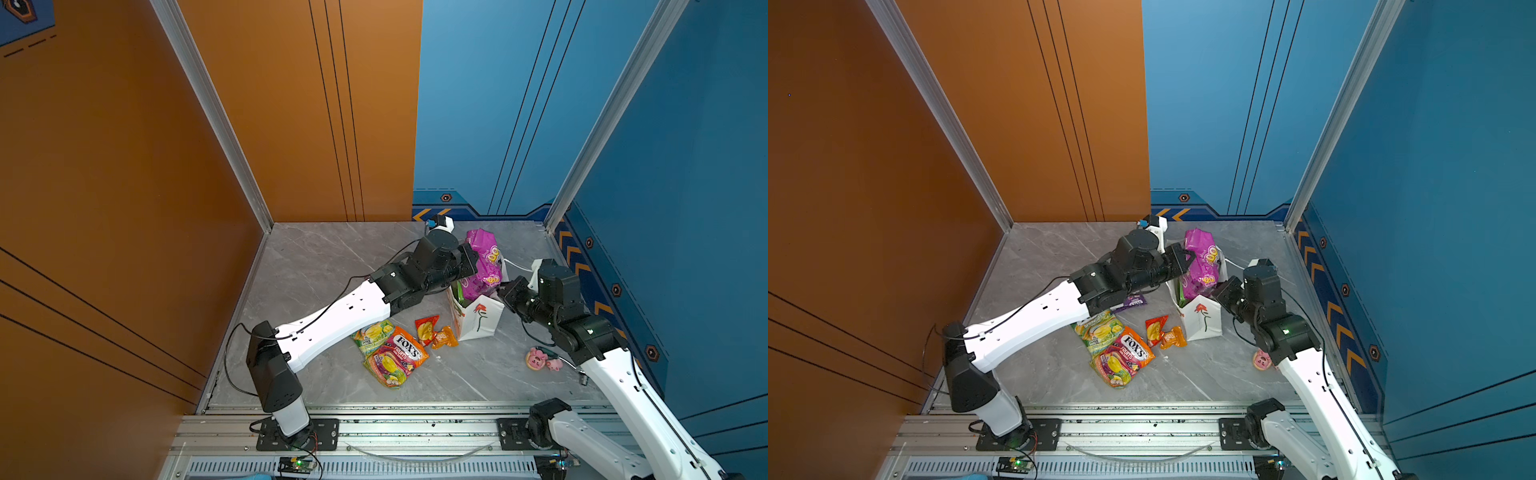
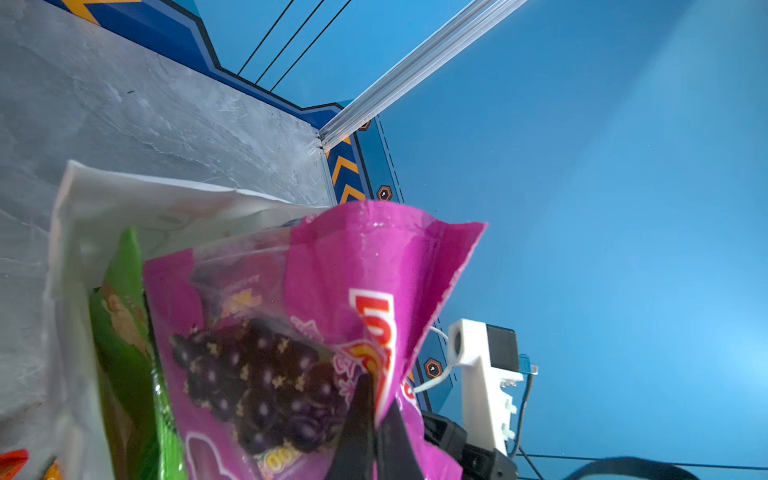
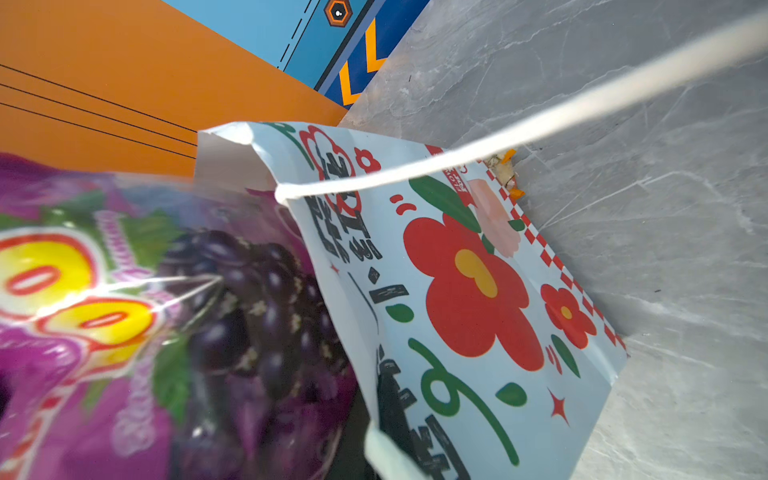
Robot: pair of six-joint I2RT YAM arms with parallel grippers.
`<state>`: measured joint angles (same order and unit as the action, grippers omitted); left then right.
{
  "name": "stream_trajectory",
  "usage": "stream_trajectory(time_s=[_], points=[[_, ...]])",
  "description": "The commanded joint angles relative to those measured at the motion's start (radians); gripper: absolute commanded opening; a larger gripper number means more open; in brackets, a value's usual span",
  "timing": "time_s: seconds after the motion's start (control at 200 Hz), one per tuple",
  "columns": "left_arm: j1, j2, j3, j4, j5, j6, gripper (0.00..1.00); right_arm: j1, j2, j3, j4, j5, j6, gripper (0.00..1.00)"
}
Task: Place the snacks into the paper bag
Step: 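Lower the grape bag into the white bag's opening and open the left gripper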
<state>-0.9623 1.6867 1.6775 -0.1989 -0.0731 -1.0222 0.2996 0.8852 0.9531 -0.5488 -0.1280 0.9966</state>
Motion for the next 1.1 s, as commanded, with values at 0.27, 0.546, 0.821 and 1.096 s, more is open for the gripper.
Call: stream_trajectory(time_s=[0.27,0.546,0.821,1.096], points=[[0.008,-0.094,0.018,0.086,0.012,0.024,0.00,-0.001,-0.043,0.035,-0.008,0.046,-0.041,0.00],[0.023,-0.069,-0.024,0.096,0.032,-0.012,0.00,0.012,-0.041,0.039,-0.007,0.050,-0.044,0.00],[0.015,0.002,0.069,0.059,0.071,0.011,0.00,0.041,-0.034,0.038,-0.003,0.066,-0.043,0.00],[0.020,0.000,-0.023,0.085,0.055,-0.024,0.00,0.040,-0.049,0.047,-0.017,0.090,-0.058,0.00]])
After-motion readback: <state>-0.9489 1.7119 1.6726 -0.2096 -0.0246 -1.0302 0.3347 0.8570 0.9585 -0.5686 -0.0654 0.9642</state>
